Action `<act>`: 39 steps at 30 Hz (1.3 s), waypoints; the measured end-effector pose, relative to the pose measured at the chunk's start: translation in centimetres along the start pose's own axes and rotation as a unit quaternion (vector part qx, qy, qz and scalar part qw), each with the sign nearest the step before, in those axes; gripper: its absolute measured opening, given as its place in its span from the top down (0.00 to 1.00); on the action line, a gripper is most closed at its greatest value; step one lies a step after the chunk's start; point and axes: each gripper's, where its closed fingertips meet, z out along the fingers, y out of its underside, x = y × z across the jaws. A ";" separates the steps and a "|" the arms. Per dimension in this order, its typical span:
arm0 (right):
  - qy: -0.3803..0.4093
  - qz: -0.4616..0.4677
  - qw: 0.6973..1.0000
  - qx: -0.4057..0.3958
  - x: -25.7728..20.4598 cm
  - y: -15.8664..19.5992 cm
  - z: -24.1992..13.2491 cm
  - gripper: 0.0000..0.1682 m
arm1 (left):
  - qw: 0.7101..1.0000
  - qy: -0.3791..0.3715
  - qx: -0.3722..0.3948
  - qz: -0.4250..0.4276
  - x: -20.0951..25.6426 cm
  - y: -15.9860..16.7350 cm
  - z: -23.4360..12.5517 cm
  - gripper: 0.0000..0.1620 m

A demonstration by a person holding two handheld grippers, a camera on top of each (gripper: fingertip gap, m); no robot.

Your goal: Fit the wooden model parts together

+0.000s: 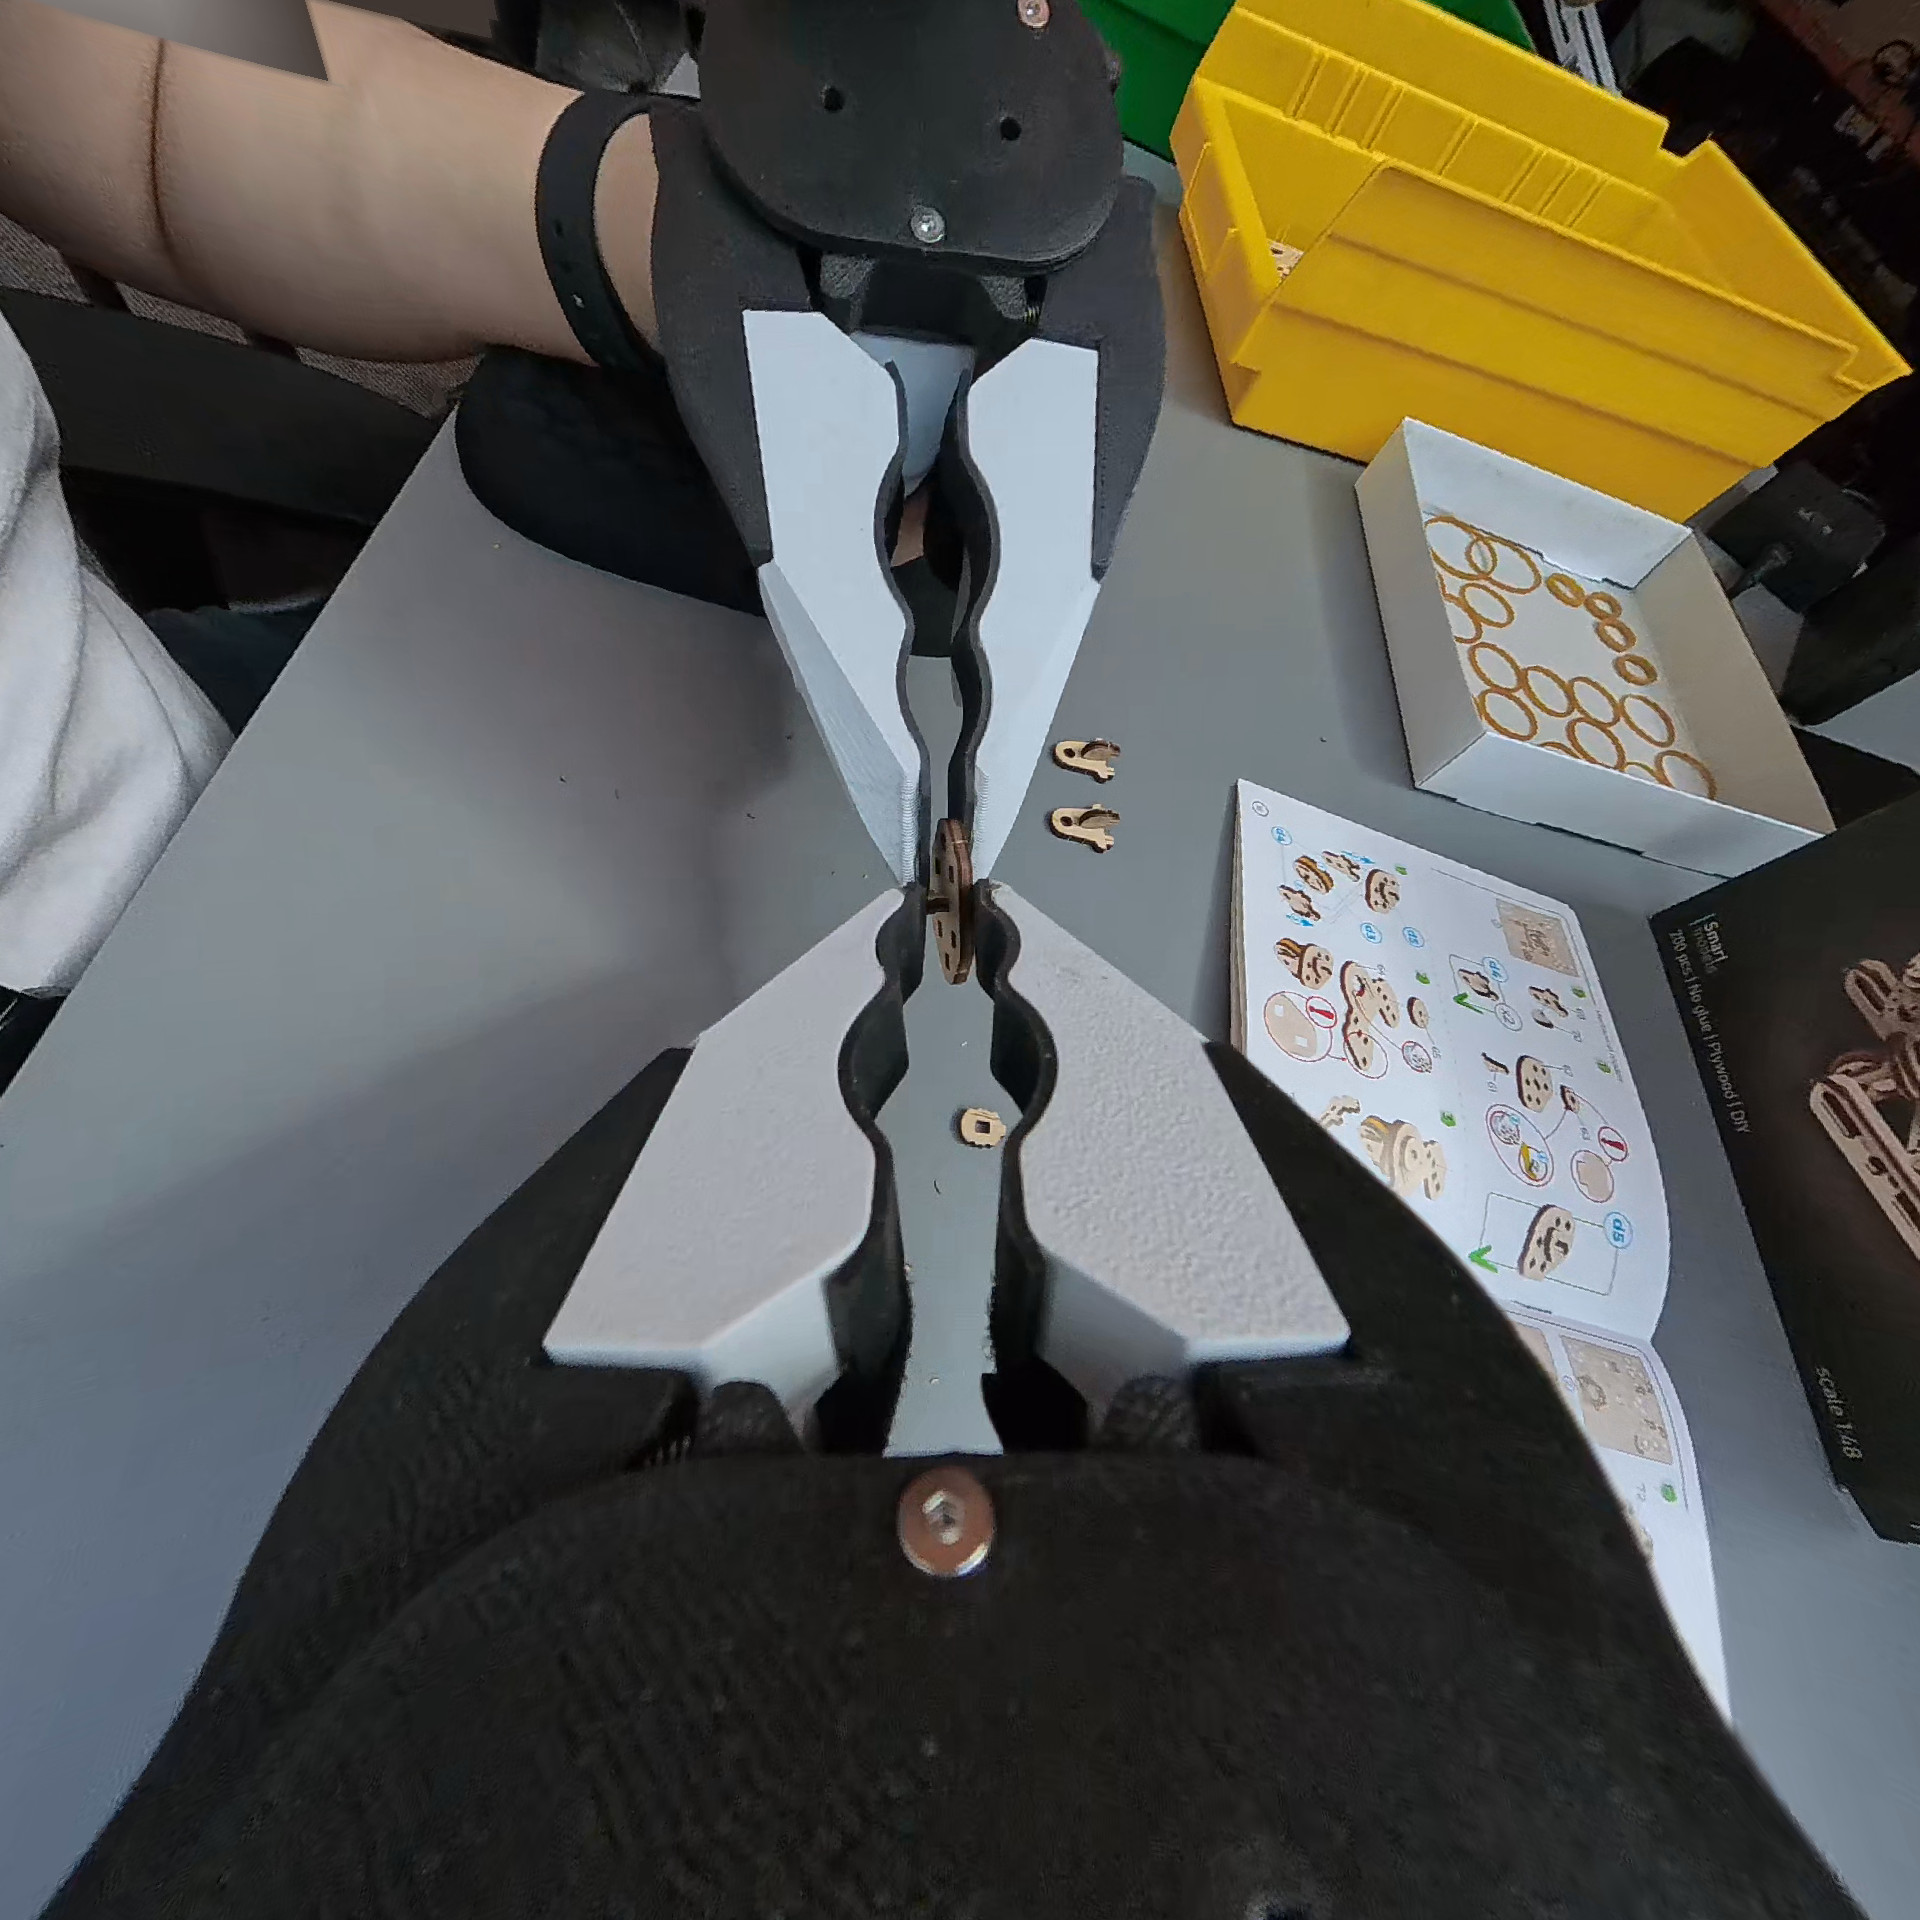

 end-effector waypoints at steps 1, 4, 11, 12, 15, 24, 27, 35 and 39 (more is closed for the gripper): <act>-0.002 -0.003 1.000 0.001 -0.1 0.0 0.0 0.95 | 1.000 0.003 0.000 -0.001 0.1 0.0 0.0 0.98; -0.006 -0.002 1.000 0.001 -0.2 0.1 0.0 0.95 | 1.000 0.006 -0.001 -0.002 0.2 0.0 0.0 0.98; -0.025 0.027 0.999 0.025 -0.3 -0.3 -0.3 0.95 | 1.000 0.020 0.008 -0.004 0.5 -0.1 -0.2 0.97; -0.023 0.033 0.999 0.029 -0.1 -0.3 -0.4 0.95 | 1.000 0.020 0.007 -0.004 0.5 0.0 -0.3 0.95; -0.016 0.054 0.997 0.049 0.5 -0.7 -0.8 0.95 | 1.000 0.015 0.003 -0.004 0.4 0.2 -0.3 0.93; -0.024 0.113 0.989 0.097 1.1 -1.5 -1.5 0.95 | 0.999 0.004 0.042 -0.013 -0.1 -1.0 -0.8 1.00; -0.032 0.117 0.988 0.100 0.9 -1.5 -1.4 0.95 | 0.999 -0.002 0.043 -0.017 -0.3 -1.0 -0.8 0.98; -0.030 0.117 0.987 0.107 0.9 -1.6 -1.4 0.95 | 0.998 0.003 0.050 -0.023 -0.3 -1.2 -0.9 0.94; -0.028 0.116 0.987 0.112 0.9 -1.7 -1.5 0.95 | 0.999 -0.004 0.051 -0.012 -0.4 -1.3 -1.0 0.97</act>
